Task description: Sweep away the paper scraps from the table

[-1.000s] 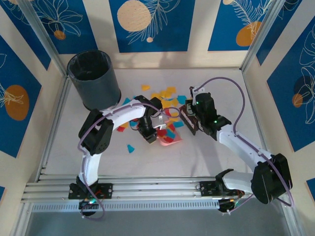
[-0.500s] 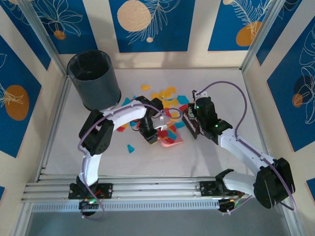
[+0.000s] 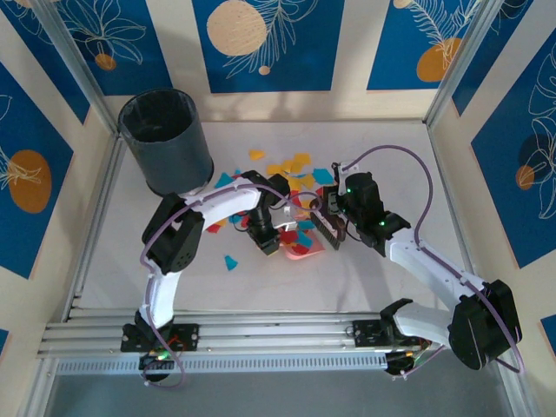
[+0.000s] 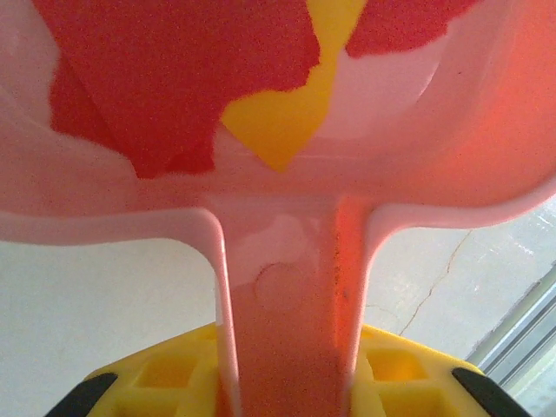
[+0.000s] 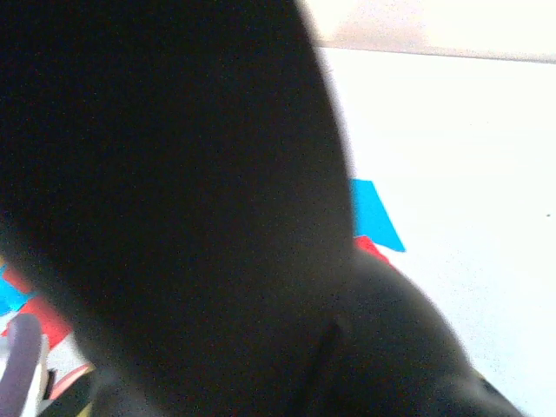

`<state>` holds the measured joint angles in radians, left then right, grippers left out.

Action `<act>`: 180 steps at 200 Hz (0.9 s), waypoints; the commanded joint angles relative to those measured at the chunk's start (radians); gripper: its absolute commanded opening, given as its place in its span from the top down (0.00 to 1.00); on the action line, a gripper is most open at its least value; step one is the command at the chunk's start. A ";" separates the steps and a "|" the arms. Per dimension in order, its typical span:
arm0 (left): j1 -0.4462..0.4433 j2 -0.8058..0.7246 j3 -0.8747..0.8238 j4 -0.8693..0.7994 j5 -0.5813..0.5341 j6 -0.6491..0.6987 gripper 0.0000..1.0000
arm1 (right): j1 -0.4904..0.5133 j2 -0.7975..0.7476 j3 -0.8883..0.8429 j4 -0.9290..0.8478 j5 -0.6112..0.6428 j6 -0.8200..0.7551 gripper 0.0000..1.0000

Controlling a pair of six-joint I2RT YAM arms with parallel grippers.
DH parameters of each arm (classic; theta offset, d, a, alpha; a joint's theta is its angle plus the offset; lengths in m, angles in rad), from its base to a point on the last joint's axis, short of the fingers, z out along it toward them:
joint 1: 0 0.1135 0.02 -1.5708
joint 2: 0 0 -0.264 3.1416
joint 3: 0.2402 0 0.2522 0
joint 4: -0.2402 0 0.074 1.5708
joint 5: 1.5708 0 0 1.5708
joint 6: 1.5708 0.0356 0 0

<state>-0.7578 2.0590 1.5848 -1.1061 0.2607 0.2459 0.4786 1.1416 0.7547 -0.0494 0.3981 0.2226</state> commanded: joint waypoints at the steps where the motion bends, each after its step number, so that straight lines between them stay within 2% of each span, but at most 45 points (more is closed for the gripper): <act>1: -0.012 0.015 0.025 -0.006 -0.006 0.013 1.00 | 0.003 -0.020 -0.011 -0.023 -0.076 0.012 1.00; 49: -0.012 0.006 0.020 0.009 -0.024 0.009 1.00 | -0.001 -0.054 -0.016 -0.015 -0.134 0.018 1.00; 107: -0.012 -0.002 0.013 -0.001 -0.055 0.003 1.00 | 0.002 -0.110 -0.016 -0.038 -0.010 0.027 1.00; 180: -0.013 -0.014 -0.006 0.009 0.003 0.014 1.00 | -0.003 -0.150 -0.051 -0.022 0.116 0.068 1.00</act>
<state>-0.7616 2.0586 1.5848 -1.0843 0.2359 0.2459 0.4778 1.0153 0.7155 -0.0986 0.4297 0.2565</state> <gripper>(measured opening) 0.267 0.270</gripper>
